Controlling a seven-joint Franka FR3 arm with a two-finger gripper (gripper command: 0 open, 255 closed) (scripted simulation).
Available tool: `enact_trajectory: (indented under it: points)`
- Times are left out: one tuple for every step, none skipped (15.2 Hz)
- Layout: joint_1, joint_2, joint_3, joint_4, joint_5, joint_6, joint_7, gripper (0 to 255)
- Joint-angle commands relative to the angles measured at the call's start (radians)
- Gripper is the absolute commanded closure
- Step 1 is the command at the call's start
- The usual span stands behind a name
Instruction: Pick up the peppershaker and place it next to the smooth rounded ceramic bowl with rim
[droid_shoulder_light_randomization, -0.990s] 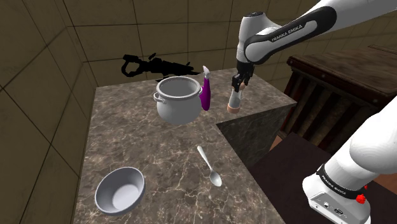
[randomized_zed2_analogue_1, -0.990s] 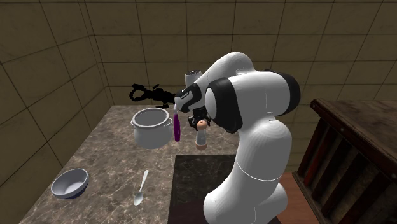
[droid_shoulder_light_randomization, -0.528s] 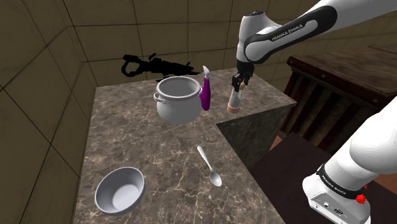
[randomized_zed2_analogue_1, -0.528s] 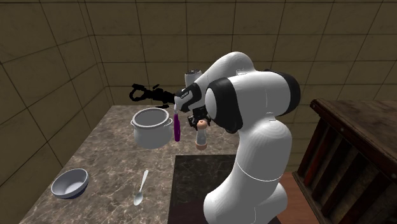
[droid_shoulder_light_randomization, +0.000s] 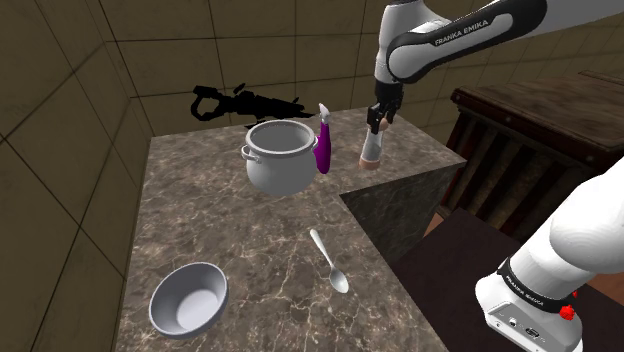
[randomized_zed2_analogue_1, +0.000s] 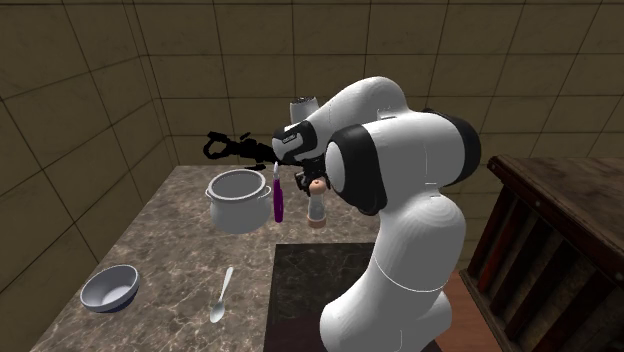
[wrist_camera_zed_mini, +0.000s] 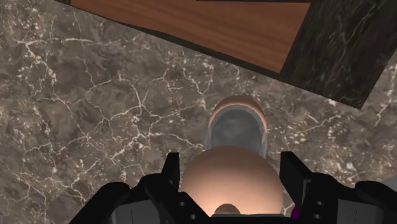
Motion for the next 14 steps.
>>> enact_trajectory:
  points:
    - [0.000,-0.006,0.000,0.022,0.004,-0.028,-0.007,255]
    - [0.000,-0.010,0.000,0.031,0.005,-0.041,-0.009,255]
    - [0.001,-0.015,0.000,0.040,0.007,-0.054,-0.012,255]
    - [0.001,-0.019,0.000,0.050,0.008,-0.067,-0.015,255]
    - [0.001,-0.022,0.000,0.059,0.010,-0.080,-0.017,255]
    - [0.002,-0.026,0.000,0.069,0.011,-0.093,-0.020,255]
    - [0.002,-0.029,0.000,0.079,0.013,-0.107,-0.022,255]
    - [0.002,-0.032,0.000,0.089,0.014,-0.120,-0.025,255]
    - [0.002,-0.035,0.001,0.099,0.015,-0.133,-0.027,255]
    - [0.003,-0.038,0.001,0.110,0.016,-0.146,-0.029,255]
    - [0.003,-0.041,0.001,0.121,0.017,-0.159,-0.032,255]
    - [0.003,-0.043,0.001,0.132,0.019,-0.172,-0.034,255]
    - [0.003,-0.045,0.001,0.143,0.020,-0.185,-0.036,255]
    - [0.003,-0.047,0.001,0.154,0.021,-0.199,-0.038,255]
